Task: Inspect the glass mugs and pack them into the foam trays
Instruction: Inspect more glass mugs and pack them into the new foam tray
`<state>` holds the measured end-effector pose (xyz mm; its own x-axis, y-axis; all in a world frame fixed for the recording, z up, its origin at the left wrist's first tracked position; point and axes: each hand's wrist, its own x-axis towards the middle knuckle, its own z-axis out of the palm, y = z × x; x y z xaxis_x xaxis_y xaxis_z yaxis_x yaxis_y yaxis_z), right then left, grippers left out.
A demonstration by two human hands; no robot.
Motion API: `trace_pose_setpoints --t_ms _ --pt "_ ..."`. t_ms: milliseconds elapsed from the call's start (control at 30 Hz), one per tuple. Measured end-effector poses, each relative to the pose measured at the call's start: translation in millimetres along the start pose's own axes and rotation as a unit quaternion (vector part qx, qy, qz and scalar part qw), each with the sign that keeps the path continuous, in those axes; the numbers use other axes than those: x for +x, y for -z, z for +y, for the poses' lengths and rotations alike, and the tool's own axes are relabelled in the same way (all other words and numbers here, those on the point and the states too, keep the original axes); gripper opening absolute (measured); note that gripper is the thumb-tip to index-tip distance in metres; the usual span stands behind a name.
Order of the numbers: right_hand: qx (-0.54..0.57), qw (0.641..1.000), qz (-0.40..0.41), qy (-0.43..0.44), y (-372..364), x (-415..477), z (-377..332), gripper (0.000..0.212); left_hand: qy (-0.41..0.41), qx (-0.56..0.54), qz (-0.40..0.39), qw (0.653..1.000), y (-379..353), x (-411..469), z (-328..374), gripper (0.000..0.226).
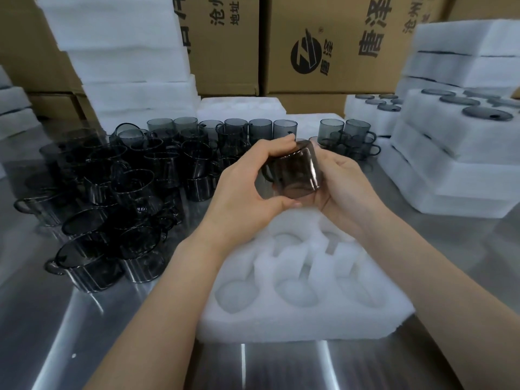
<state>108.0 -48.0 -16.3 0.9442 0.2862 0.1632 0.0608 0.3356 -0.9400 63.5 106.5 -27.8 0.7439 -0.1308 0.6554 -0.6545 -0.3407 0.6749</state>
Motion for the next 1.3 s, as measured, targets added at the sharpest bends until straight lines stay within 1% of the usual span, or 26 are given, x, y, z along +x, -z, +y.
trace_pose_setpoints --t_ms 67,133,167,233,300,400,500,533,600,700,800,933,1000,1067,1133,1200,1300 --pt "0.056 0.995 -0.064 -0.062 1 2 0 0.053 -0.005 -0.03 0.001 1.0 0 0 -1 0.071" --pt "0.093 0.978 -0.142 -0.119 2 2 1 0.059 0.004 -0.058 -0.007 0.998 -2 -1 -2 0.074" --pt "0.103 0.971 -0.173 -0.128 3 2 1 0.057 0.015 -0.069 -0.013 0.997 -2 -1 -2 0.074" --pt "0.103 0.965 -0.204 -0.128 5 2 2 0.055 0.043 -0.077 -0.028 0.996 -3 -1 -3 0.076" --pt "0.079 0.974 -0.184 -0.103 6 1 3 0.053 0.06 -0.05 -0.049 0.996 -3 0 -5 0.084" --pt "0.027 0.989 -0.137 -0.044 6 0 5 0.047 0.073 0.036 -0.073 0.994 0 1 -6 0.101" --pt "0.003 0.992 -0.127 -0.006 6 1 6 0.038 0.081 0.049 -0.061 0.994 1 1 -4 0.098" --pt "0.0 0.993 -0.121 0.0 6 1 7 0.032 0.083 0.05 -0.058 0.994 1 1 -3 0.096" --pt "-0.002 0.997 -0.083 0.005 6 2 7 0.019 0.079 0.06 -0.071 0.992 -1 2 -2 0.095" --pt "0.002 0.999 -0.048 0.014 7 3 8 0.014 0.075 0.059 -0.094 0.991 -3 2 -1 0.095" --pt "0.029 0.998 -0.06 0.009 6 3 7 0.023 0.063 0.061 -0.087 0.992 -4 2 -1 0.093" --pt "0.069 0.989 -0.126 -0.033 1 1 4 0.048 0.041 0.039 -0.04 0.998 -2 2 -2 0.079" --pt "0.059 0.986 -0.154 -0.039 1 0 4 0.049 0.035 0.035 -0.011 0.999 -1 1 -4 0.074" --pt "0.034 0.986 -0.158 -0.042 4 -1 6 0.051 0.035 0.042 0.014 0.998 -1 1 -6 0.073" --pt "0.001 0.989 -0.145 -0.03 6 -1 6 0.048 0.042 0.061 0.022 0.997 -1 1 -8 0.068" --pt "-0.032 0.993 -0.113 -0.007 6 -1 6 0.043 0.04 0.102 0.025 0.994 0 1 -10 0.062" --pt "-0.073 0.996 -0.058 0.018 7 -1 8 0.048 0.027 0.169 0.03 0.985 0 3 -12 0.065"
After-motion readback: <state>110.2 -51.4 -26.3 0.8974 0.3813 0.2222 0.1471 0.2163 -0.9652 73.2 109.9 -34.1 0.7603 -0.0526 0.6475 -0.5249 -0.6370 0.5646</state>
